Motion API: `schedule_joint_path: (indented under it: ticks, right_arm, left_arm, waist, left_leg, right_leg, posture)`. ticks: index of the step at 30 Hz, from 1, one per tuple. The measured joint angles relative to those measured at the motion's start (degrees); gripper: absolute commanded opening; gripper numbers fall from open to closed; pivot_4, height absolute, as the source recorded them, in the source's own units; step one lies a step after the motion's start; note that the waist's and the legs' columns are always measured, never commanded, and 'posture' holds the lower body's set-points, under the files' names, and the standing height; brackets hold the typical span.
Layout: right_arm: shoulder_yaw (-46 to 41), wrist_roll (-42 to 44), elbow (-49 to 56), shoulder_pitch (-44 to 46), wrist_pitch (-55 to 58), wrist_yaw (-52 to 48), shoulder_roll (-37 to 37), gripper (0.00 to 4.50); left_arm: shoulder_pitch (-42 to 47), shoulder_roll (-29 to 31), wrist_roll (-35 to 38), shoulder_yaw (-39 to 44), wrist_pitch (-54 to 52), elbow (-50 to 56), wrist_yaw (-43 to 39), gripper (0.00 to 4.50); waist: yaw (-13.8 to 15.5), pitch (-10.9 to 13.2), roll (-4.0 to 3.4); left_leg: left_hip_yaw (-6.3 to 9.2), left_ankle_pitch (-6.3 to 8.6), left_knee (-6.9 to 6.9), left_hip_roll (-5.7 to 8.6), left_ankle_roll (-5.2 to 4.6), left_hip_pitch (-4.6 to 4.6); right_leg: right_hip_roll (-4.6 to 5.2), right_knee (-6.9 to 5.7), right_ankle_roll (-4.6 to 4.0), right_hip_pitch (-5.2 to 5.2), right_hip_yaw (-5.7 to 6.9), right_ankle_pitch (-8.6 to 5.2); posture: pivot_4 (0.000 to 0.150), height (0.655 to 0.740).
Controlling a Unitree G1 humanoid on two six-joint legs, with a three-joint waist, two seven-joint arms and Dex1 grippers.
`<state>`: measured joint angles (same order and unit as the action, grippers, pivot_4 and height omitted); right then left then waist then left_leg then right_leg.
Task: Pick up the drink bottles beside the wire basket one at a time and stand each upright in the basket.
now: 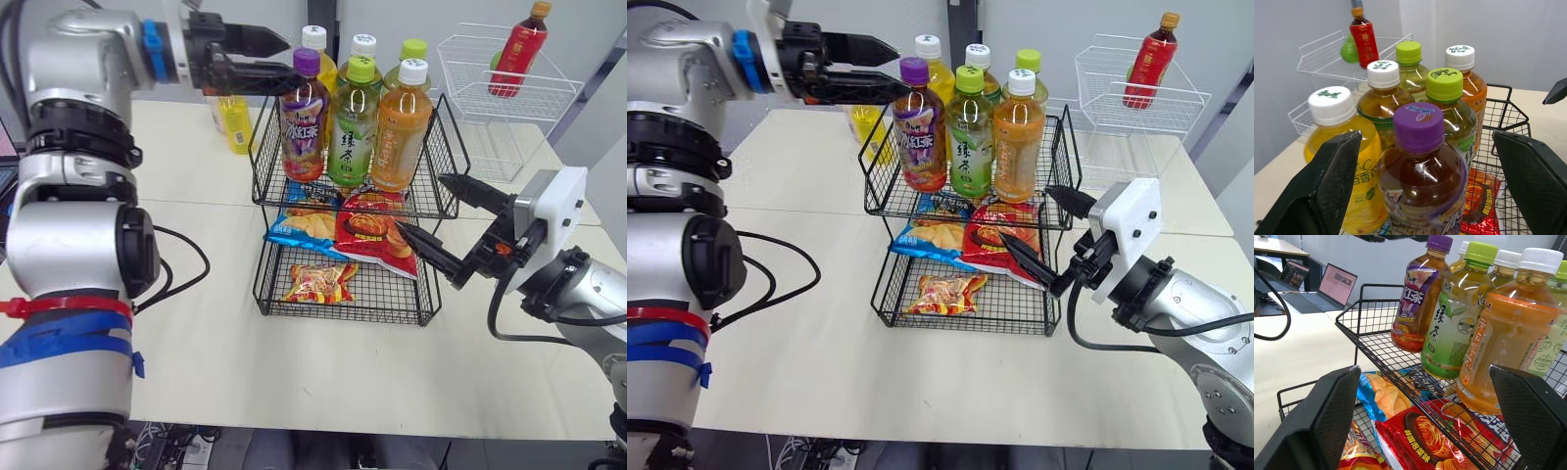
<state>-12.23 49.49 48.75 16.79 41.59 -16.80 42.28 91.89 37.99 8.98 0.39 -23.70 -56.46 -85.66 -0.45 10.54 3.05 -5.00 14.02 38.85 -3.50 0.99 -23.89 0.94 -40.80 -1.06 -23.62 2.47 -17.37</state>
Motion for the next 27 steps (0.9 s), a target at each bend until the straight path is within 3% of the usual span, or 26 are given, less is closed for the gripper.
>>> schedule_joint_path:
  ticks: [5, 15, 21, 24, 27]
  right_arm:
    - [-0.9, 0.1, -1.9, 2.1, -0.2, -2.2, 1.7, 4.50]
    - [-3.1, 1.4, -4.3, 4.7, -1.3, -5.2, 2.2, 4.50]
    - [-12.1, 2.1, -11.2, 4.9, -2.2, -10.9, 8.7, 4.50]
    - [-16.1, -1.3, -18.5, 4.7, -5.0, -14.3, 11.2, 4.50]
    - [-15.2, -7.2, -24.8, 4.7, -10.7, -16.3, 10.6, 4.50]
  left_arm:
    - [-2.9, 4.2, 0.7, 0.1, -3.1, 5.7, -2.2, 4.46]
    - [-13.4, 10.8, 5.2, 4.5, -10.2, 20.0, 2.0, 4.46]
    - [-20.8, 17.7, 5.2, 11.3, -6.4, 21.4, 13.9, 4.46]
    - [-29.5, 20.0, 4.0, 16.2, -1.0, 21.2, 22.1, 4.46]
    - [-41.7, 17.9, 3.6, 20.7, 4.4, 23.7, 29.7, 4.46]
  waist:
    - [-0.2, 0.0, -0.01]
    - [-0.1, 0.0, -0.02]
    - [-0.1, 0.0, -0.08]
    - [0.0, -0.1, -0.13]
    - [0.0, -0.1, -0.15]
  left_leg:
    - [0.01, 0.00, 0.00, -0.02, 0.00, 0.01]
    - [0.01, -0.01, 0.02, -0.05, 0.02, 0.02]
    - [-0.04, 0.00, 0.02, -0.05, 0.00, 0.07]
    - [-0.08, 0.00, 0.00, -0.04, -0.01, 0.19]
    - [-0.12, 0.01, -0.01, -0.04, -0.02, 0.39]
  right_leg:
    - [-0.01, -0.03, -0.07, -0.01, 0.00, 0.03]
    - [0.00, -0.06, -0.25, 0.00, 0.00, 0.13]
    - [0.02, -0.05, -0.26, 0.01, -0.04, 0.14]
    - [0.06, -0.06, -0.26, 0.11, -0.04, 0.14]
    - [0.10, -0.07, -0.25, 0.29, -0.07, 0.14]
  posture:
    - [0.150, 0.7400]
    - [0.150, 0.7400]
    - [0.150, 0.7400]
    - [0.150, 0.7400]
    - [0.150, 0.7400]
